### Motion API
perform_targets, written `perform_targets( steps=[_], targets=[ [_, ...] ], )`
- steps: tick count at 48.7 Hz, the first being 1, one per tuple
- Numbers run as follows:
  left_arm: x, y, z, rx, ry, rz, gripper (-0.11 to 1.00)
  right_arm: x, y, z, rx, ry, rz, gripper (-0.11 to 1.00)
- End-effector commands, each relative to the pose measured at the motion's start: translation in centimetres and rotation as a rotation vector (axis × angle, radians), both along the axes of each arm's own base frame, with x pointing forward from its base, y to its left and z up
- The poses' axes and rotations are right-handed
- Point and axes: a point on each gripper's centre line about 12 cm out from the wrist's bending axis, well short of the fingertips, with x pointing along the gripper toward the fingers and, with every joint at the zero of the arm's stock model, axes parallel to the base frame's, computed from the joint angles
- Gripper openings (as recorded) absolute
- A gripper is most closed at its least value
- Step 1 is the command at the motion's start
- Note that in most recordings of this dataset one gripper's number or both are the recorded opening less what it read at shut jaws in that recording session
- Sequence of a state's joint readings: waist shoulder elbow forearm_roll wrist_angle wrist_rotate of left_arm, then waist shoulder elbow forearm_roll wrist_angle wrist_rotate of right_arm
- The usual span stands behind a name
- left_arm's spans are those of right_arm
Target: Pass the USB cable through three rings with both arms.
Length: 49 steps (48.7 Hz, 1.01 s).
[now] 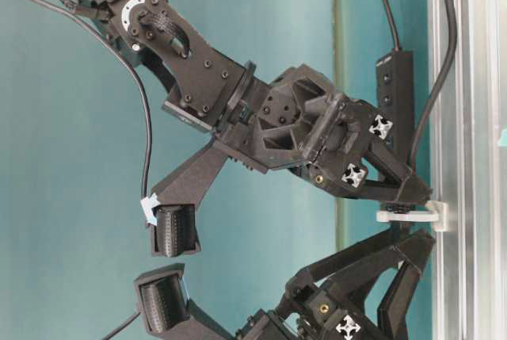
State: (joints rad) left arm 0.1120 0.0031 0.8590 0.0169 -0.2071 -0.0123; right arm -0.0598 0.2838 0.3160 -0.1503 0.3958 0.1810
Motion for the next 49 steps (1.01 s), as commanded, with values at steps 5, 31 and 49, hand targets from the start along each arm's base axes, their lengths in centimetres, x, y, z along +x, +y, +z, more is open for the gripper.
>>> perform_targets(
  steps=[5,31,49],
  targets=[
    [0.62,0.12,0.7,0.004,-0.027,0.0,0.66,0.23,0.01,0.52,-0.002,-0.02,0.004,-0.08],
    [0.57,0.12,0.92,0.012,-0.033,-0.005,0.23,0.24,0.01,0.55,-0.001,-0.018,0.003,-0.09],
    [0.44,0.1,1.17,0.01,-0.036,-0.003,0.23,-0.57,0.02,0.19,0.0,0.014,-0.001,0.15]
  ],
)
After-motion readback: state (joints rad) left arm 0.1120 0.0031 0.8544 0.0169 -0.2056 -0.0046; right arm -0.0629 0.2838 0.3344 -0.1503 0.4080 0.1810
